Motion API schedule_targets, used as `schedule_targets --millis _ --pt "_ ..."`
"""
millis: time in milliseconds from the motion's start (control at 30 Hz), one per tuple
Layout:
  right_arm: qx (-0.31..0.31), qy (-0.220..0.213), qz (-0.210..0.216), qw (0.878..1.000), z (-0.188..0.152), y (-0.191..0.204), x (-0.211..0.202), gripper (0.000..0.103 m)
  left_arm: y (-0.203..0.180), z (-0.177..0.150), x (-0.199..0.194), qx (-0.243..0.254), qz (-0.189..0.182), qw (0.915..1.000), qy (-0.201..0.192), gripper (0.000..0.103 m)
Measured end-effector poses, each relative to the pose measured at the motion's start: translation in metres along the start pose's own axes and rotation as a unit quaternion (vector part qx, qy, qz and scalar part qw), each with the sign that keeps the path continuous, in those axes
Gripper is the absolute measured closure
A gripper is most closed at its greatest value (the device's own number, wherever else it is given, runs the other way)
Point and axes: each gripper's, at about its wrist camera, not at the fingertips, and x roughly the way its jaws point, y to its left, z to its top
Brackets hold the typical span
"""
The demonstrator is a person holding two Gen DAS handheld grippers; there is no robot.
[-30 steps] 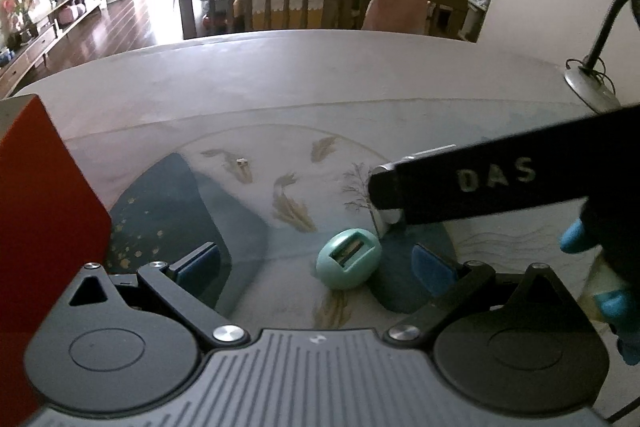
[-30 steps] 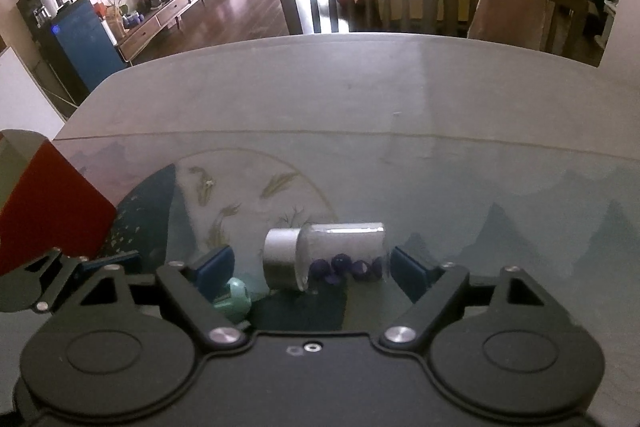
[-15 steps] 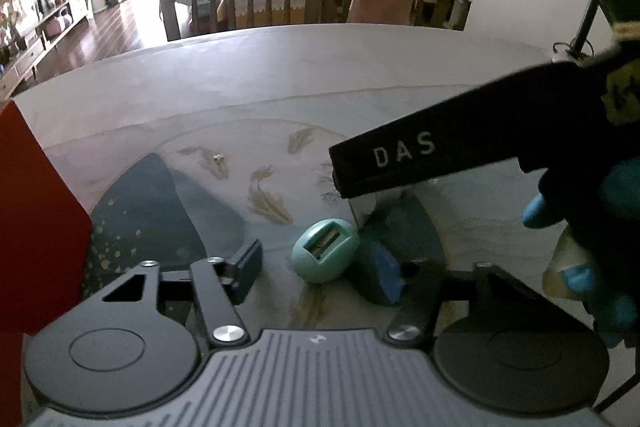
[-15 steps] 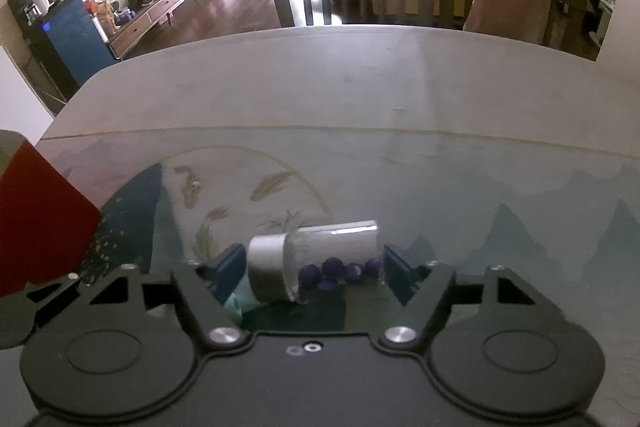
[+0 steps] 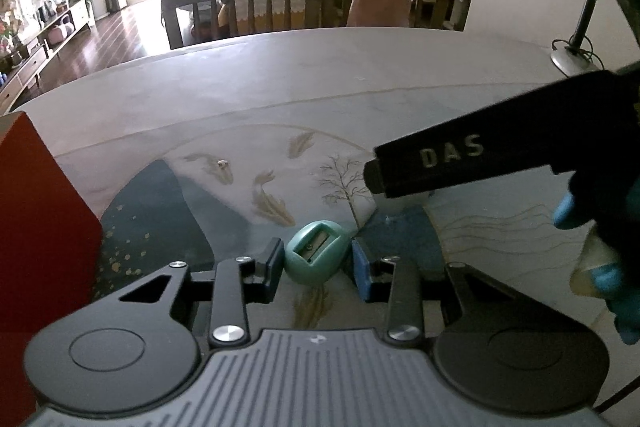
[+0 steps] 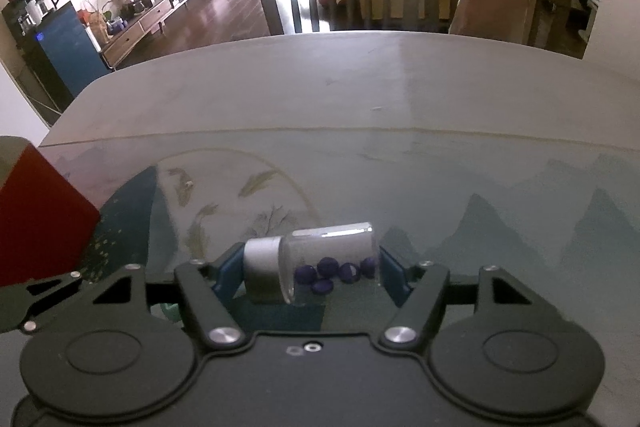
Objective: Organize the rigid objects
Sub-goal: 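Grasp the clear pill bottle with the right gripper while the left gripper grasps the teal sharpener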
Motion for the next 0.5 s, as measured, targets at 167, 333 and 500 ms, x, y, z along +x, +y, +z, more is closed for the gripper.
schedule_targets --millis 167,333,500 --pt "-0.007 -0.009 0.008 1.0 -0.003 0.004 -0.022 0.034 0.002 0.002 -0.012 -0.006 -0.005 1.0 0.001 0.067" --pt "-0.009 -0.02 0.015 1.0 -0.007 0.007 -0.047 0.034 0.004 0.004 -0.029 -0.015 -0.02 0.9997 0.002 0.067" --pt "-0.012 -0.029 0.016 0.999 -0.013 0.012 -0.072 0.034 0.007 0.003 -0.05 -0.02 -0.026 0.9994 -0.007 0.067"
